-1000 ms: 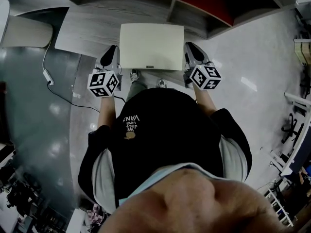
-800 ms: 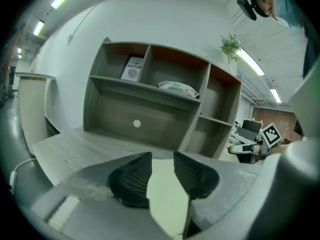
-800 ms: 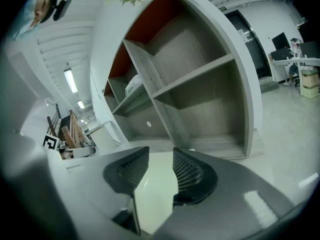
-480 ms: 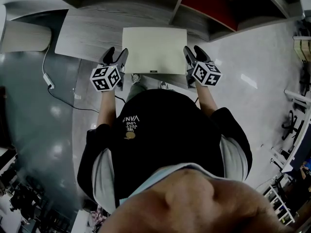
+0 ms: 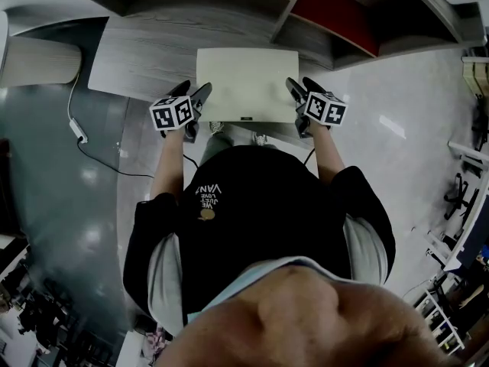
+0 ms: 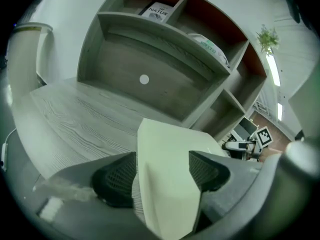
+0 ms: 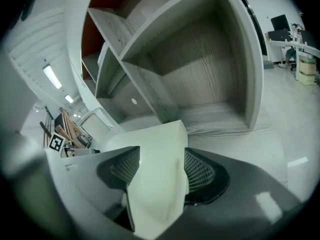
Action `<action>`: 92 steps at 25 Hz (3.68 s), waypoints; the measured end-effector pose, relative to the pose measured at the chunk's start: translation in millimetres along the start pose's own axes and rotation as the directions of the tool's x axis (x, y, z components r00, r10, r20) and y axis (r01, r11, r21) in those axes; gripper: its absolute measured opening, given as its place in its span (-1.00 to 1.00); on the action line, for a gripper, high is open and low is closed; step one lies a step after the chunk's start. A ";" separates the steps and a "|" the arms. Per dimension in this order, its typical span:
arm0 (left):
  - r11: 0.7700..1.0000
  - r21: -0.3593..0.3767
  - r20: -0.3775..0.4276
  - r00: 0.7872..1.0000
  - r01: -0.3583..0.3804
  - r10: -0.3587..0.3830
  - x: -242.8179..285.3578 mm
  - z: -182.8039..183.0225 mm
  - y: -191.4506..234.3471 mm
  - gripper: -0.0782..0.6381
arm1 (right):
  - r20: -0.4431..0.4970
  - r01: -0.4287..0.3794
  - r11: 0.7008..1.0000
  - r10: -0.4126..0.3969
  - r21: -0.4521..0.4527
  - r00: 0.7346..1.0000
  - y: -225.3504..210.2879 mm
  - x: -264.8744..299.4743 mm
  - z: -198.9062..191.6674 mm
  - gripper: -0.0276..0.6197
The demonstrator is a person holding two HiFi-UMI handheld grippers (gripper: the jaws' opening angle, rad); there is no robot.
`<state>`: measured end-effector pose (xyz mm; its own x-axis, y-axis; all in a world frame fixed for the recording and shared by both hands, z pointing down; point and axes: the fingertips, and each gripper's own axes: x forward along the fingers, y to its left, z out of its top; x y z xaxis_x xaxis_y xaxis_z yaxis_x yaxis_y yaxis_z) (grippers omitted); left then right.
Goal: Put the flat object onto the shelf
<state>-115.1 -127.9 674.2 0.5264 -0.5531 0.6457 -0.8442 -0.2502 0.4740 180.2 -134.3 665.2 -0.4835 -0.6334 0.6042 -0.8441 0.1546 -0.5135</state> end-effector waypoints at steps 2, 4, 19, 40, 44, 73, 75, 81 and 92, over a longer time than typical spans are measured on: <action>1.000 -0.017 -0.021 1.000 0.017 -0.017 5.6 -2.1 1.0 0.12 | -0.014 -0.002 1.000 0.002 0.028 1.000 -4.8 5.7 -3.0 -0.09; 0.999 -0.035 -0.038 0.999 0.034 -0.035 10.5 -3.6 1.4 0.13 | -0.025 -0.008 0.998 0.009 0.055 1.000 -7.2 10.4 -6.5 -0.09; 0.999 -0.049 -0.072 0.997 0.012 -0.015 21.5 -5.8 6.0 -0.17 | -0.070 -0.003 0.997 0.009 0.074 0.997 -8.6 20.6 -22.7 -0.28; 0.999 -0.043 0.116 0.993 -0.018 0.022 -37.5 30.8 7.9 -0.22 | 0.078 -0.063 0.998 0.064 -0.024 0.995 54.7 -4.5 22.6 -0.33; 1.000 -0.011 0.172 0.985 -0.023 0.025 -55.5 47.9 7.2 -0.22 | 0.129 -0.082 0.993 0.092 -0.084 0.987 78.2 -13.6 40.1 -0.33; 0.982 0.188 0.521 0.851 -0.037 -0.067 -180.9 186.3 -1.5 -0.24 | 0.445 -0.146 0.947 0.266 -0.286 0.855 220.0 -71.9 146.8 -0.36; 0.978 0.205 0.538 0.838 -0.032 -0.085 -186.7 195.5 -3.7 -0.24 | 0.469 -0.143 0.948 0.267 -0.283 0.842 225.2 -75.9 152.0 -0.37; 0.964 0.264 0.587 0.797 -0.019 -0.145 -206.0 226.1 -11.2 -0.24 | 0.537 -0.130 0.952 0.267 -0.279 0.800 242.2 -86.9 166.5 -0.38; 0.940 0.340 0.651 0.722 -0.005 -0.232 -239.9 266.8 -22.4 -0.27 | 0.640 -0.064 0.947 0.262 -0.315 0.723 274.3 -108.3 188.6 -0.43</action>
<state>-249.4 -201.6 349.0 0.5105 -0.8593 -0.0333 -0.8307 -0.5028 0.2392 44.8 -166.3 344.0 -0.4218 -0.9024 -0.0876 -0.8412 0.4256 -0.3335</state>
